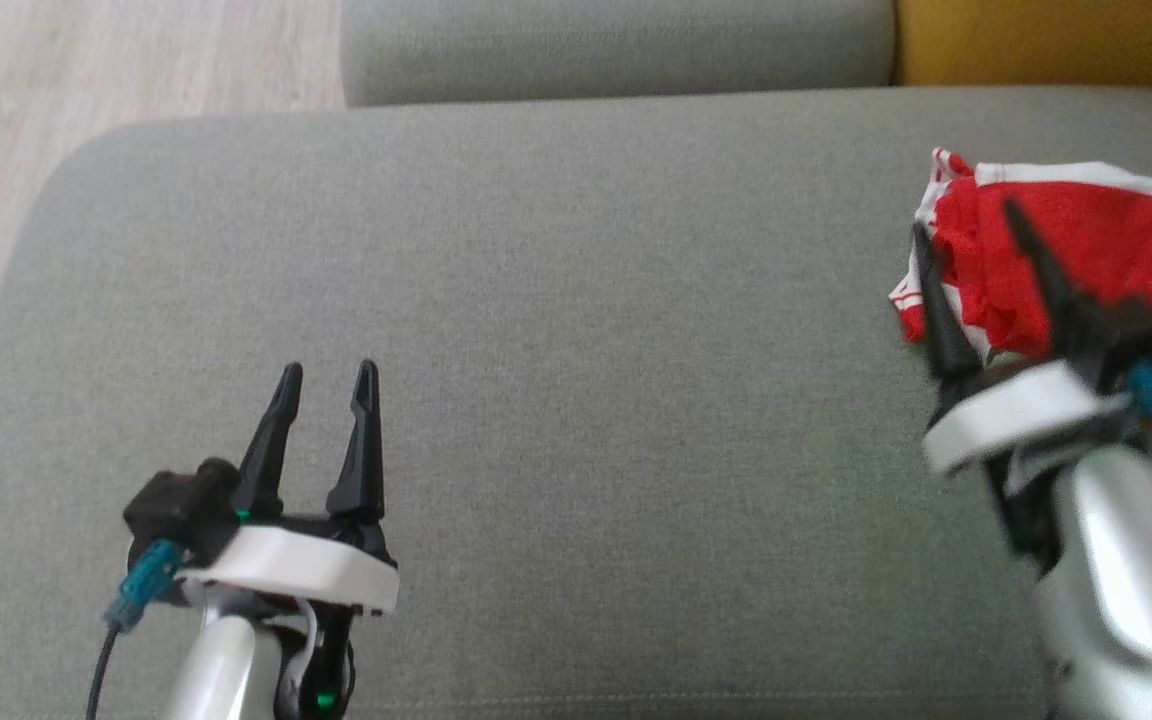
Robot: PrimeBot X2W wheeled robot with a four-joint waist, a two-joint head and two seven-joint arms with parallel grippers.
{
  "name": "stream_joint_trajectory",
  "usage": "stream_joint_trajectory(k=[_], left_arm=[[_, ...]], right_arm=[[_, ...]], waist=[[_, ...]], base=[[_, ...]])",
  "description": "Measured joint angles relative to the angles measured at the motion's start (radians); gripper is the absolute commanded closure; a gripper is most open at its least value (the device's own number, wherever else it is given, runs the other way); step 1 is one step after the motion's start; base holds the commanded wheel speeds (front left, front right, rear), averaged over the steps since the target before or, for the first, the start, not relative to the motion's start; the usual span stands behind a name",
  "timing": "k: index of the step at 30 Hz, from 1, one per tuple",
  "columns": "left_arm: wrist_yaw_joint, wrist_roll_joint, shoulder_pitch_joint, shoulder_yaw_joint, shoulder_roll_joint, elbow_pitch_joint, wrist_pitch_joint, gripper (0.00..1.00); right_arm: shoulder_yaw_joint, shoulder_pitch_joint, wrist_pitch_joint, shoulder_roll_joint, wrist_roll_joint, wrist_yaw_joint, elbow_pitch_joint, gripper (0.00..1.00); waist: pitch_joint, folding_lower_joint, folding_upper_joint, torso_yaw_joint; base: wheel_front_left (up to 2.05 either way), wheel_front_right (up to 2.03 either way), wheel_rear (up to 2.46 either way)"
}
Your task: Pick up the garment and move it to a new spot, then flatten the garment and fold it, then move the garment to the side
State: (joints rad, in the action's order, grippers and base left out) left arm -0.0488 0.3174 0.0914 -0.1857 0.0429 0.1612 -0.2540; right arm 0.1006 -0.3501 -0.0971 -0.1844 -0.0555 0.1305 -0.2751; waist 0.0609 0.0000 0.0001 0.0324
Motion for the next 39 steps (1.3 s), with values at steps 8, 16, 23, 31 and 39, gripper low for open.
stream_joint_trajectory(k=[8,16,23,31,39], left_arm=[[0.002,-0.001,-0.051,0.000,0.000,-0.004,0.000,0.00],[0.005,0.003,-0.088,-0.002,0.001,0.003,0.000,0.00],[0.006,-0.001,-0.088,-0.008,0.001,-0.015,0.000,0.00],[0.014,-0.015,-0.088,-0.020,0.001,-0.029,0.000,0.00],[0.006,-0.014,-0.092,-0.022,0.001,-0.035,0.000,0.00]], right_arm=[[-0.043,0.183,-0.112,0.116,-0.041,0.000,-0.021,0.00],[-0.043,0.288,-0.144,0.133,-0.106,0.000,-0.030,0.00],[-0.037,0.295,-0.151,0.135,-0.122,0.000,-0.028,0.00],[-0.038,0.295,-0.151,0.135,-0.123,0.000,-0.005,0.00],[-0.036,0.298,-0.151,0.136,-0.133,0.000,0.007,0.00]], waist=[[-0.055,0.0000,0.0000,-0.006],[-0.069,0.0000,0.0000,-0.006],[-0.070,0.0000,0.0000,-0.005],[-0.070,0.0000,0.0000,-0.002],[-0.067,0.0000,0.0000,-0.006]], base=[[0.00,0.00,0.00],[0.00,0.00,0.00],[0.00,0.00,0.00],[0.00,0.00,0.00],[0.00,0.00,0.00]])
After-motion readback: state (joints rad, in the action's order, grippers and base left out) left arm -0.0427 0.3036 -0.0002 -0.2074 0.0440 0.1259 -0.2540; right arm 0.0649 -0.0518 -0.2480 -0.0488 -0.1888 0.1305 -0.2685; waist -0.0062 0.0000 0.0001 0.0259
